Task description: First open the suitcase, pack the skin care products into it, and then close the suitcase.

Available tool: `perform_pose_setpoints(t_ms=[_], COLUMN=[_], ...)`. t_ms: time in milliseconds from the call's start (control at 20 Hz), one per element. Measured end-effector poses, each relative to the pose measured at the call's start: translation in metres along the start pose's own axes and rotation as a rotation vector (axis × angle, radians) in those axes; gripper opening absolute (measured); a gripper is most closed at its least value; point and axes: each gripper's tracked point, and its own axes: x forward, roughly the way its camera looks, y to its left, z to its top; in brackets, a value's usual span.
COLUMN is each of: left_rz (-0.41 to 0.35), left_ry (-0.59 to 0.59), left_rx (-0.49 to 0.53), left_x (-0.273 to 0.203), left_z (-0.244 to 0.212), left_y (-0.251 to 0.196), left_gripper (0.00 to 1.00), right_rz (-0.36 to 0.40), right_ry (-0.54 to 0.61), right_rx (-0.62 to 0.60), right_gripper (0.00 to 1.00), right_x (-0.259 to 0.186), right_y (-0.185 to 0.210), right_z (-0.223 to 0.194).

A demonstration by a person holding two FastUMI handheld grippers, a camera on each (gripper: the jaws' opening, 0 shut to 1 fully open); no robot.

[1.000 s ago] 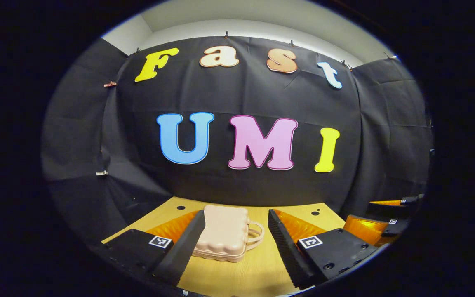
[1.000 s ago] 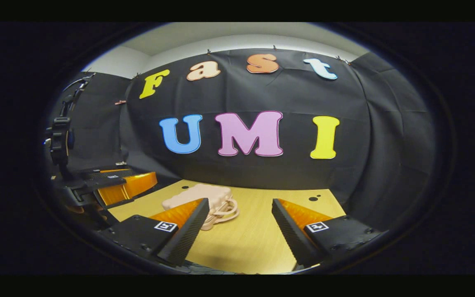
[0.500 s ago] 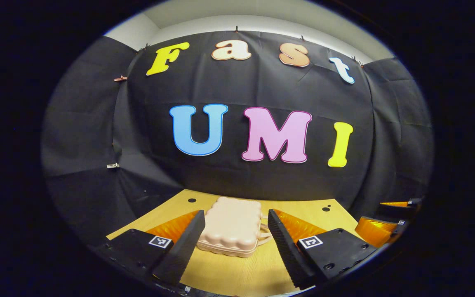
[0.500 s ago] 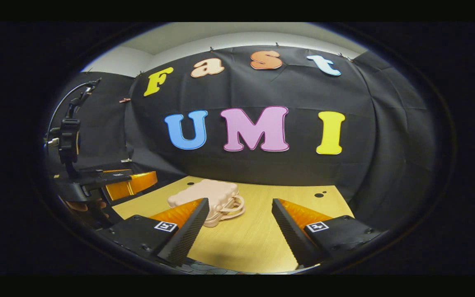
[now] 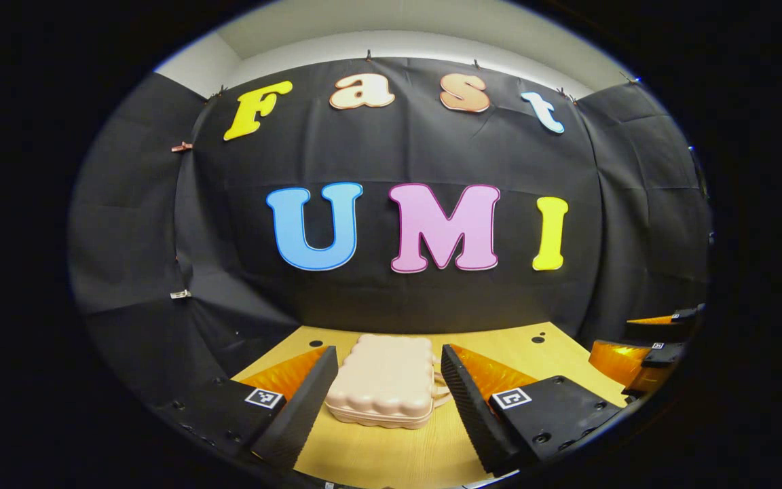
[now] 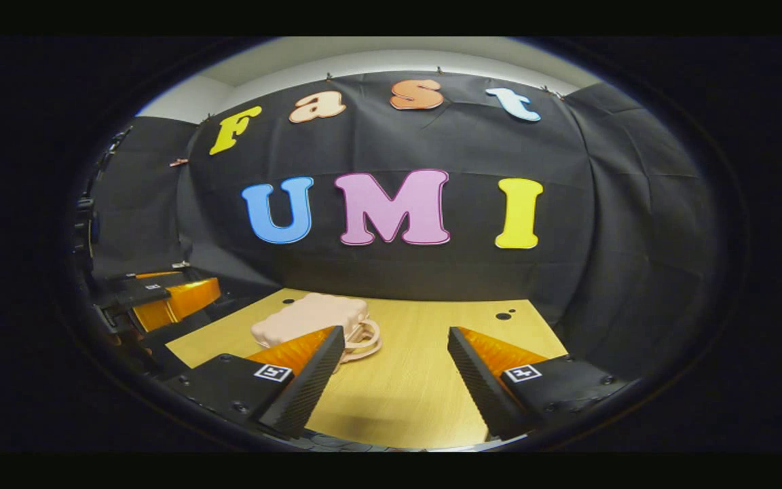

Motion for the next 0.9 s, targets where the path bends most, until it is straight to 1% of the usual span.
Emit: perform_pose_setpoints(t_ms=[150,250,400,500,600,750,900], left_rz=[-0.029,-0.043,-0.07,-0.073,-0.057,-0.092,-0.117], left_ry=[-0.008,-0.021,-0.039,-0.05,-0.06,-0.057,-0.067], left_rx=[0.008,0.022,0.039,0.062,0.091,0.121,0.143], left_x=[0.003,0.007,0.011,0.013,0.011,0.008,0.014], left_z=[0.0,0.002,0.002,-0.002,-0.009,-0.018,-0.016], left_y=[0.005,0.01,0.014,0.019,0.028,0.021,0.015], left_gripper=[0.96,0.96,0.96,0.96,0.96,0.96,0.98], right_rz=[-0.015,-0.011,-0.013,-0.013,-0.016,-0.04,-0.062], right_ry=[-0.003,0.002,0.029,0.04,0.03,0.007,0.001], right_rx=[-0.031,-0.034,-0.051,-0.052,-0.038,-0.034,-0.02], right_gripper=[0.97,0.97,0.97,0.97,0.97,0.96,0.97], right_x=[0.0,-0.001,-0.004,-0.008,-0.01,-0.011,-0.01], right_y=[0.007,0.019,0.03,0.037,0.042,0.041,0.034], right_z=[0.001,-0.002,-0.014,-0.02,-0.024,-0.028,-0.029])
